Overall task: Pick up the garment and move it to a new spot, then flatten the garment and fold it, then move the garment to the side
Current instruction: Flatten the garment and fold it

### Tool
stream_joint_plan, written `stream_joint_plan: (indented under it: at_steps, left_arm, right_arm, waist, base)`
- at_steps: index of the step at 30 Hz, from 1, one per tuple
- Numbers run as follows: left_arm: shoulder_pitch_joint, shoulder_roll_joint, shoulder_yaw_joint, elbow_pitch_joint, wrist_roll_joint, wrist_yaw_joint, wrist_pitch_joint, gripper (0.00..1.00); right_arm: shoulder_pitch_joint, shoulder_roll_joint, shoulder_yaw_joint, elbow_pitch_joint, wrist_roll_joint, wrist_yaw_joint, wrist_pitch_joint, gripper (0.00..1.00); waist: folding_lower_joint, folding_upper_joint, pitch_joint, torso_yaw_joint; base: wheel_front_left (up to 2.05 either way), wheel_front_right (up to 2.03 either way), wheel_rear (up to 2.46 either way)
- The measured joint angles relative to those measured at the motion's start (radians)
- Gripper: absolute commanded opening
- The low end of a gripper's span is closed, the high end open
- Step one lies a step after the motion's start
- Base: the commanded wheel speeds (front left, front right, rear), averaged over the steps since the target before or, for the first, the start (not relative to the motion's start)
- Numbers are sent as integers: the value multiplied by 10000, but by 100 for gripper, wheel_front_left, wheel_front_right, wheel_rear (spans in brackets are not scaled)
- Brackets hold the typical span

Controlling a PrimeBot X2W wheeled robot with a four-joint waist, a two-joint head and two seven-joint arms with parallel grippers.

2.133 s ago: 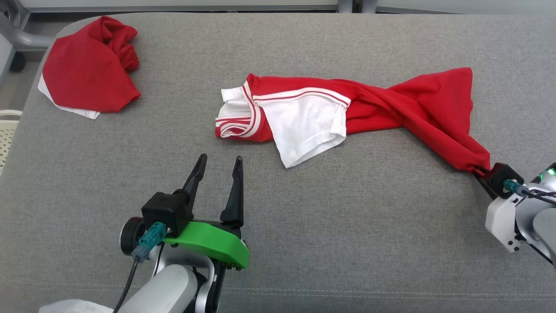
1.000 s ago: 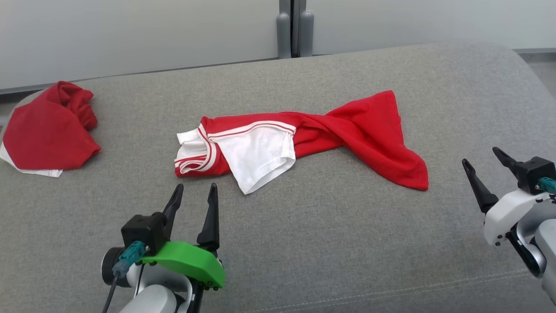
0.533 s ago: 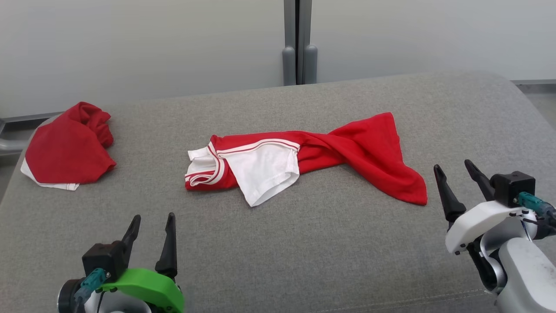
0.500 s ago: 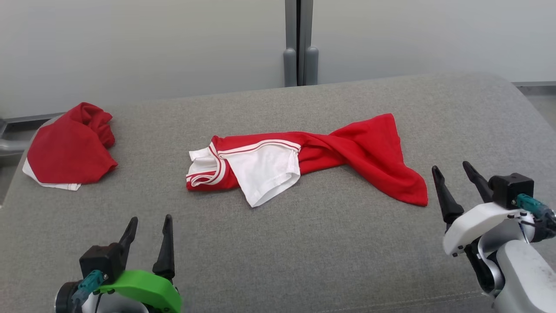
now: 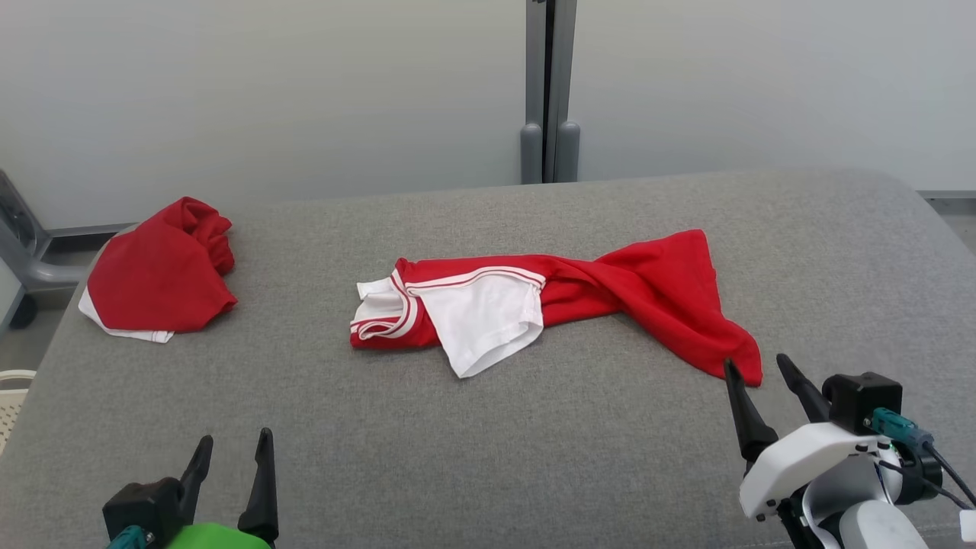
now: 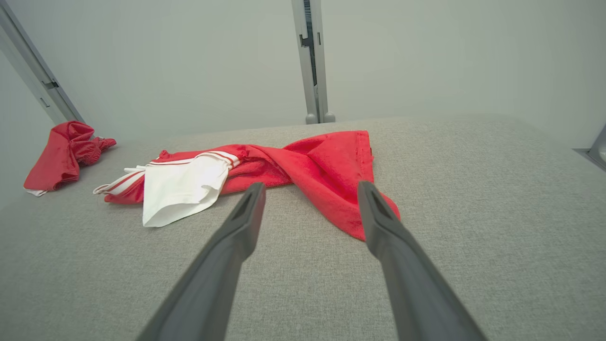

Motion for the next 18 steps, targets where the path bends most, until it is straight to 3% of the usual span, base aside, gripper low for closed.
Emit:
stream_joint_plan:
  at_steps: [18]
  left_arm:
    - [686,167,-104,-746,-238,148,100,100]
  right_arm:
    - [986,535,-280,-1064,-207,0,729,100]
  waist:
    - [0,0,-183,30]
  base:
    - [0,0,0]
